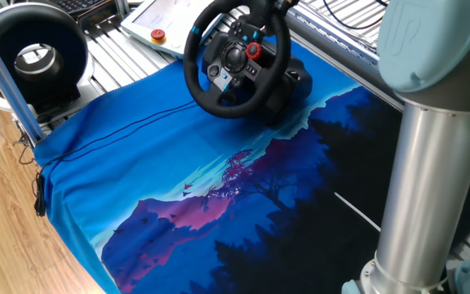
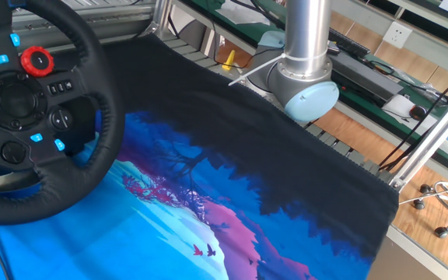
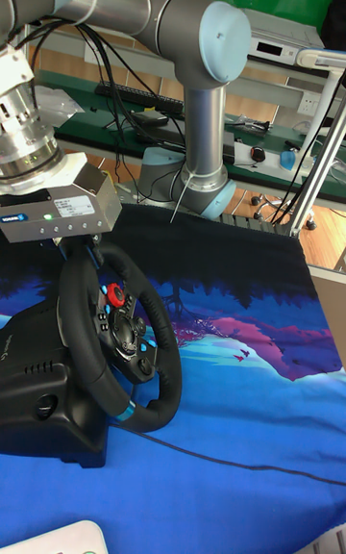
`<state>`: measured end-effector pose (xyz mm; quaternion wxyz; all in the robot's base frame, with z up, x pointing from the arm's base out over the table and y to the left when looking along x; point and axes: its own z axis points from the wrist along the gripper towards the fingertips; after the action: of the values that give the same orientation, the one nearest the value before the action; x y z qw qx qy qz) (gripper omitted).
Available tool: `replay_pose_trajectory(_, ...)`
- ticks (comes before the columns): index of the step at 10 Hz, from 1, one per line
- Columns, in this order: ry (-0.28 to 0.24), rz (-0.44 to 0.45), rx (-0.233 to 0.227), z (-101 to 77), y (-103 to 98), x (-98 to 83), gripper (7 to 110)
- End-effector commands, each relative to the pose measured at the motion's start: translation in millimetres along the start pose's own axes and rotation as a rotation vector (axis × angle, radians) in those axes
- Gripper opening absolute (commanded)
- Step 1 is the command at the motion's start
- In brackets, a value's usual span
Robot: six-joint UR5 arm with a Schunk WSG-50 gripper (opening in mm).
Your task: Rotate the steering wheel 90 degrees clockwise
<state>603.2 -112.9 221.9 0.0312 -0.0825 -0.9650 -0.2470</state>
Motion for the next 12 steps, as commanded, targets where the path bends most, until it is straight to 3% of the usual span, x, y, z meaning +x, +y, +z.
replay_pose_trajectory(1, -0.001, -0.085, -0.080, 0.1, 3.7, 0.3, 44)
replay_pose_trajectory(7, 0.015, -0.128, -0.103, 3.8, -2.1, 1.6, 44)
replay_pose_trajectory(8, 0.019, -0.107, -0.078, 4.3, -8.1, 1.9, 7)
replay_pose_trajectory(9, 0.021, -0.092, -0.054, 4.6, -14.0, 2.2, 7)
replay_pose_trajectory(12, 0.020, -0.080, -0.079, 2.1, -10.6, 6.2, 7)
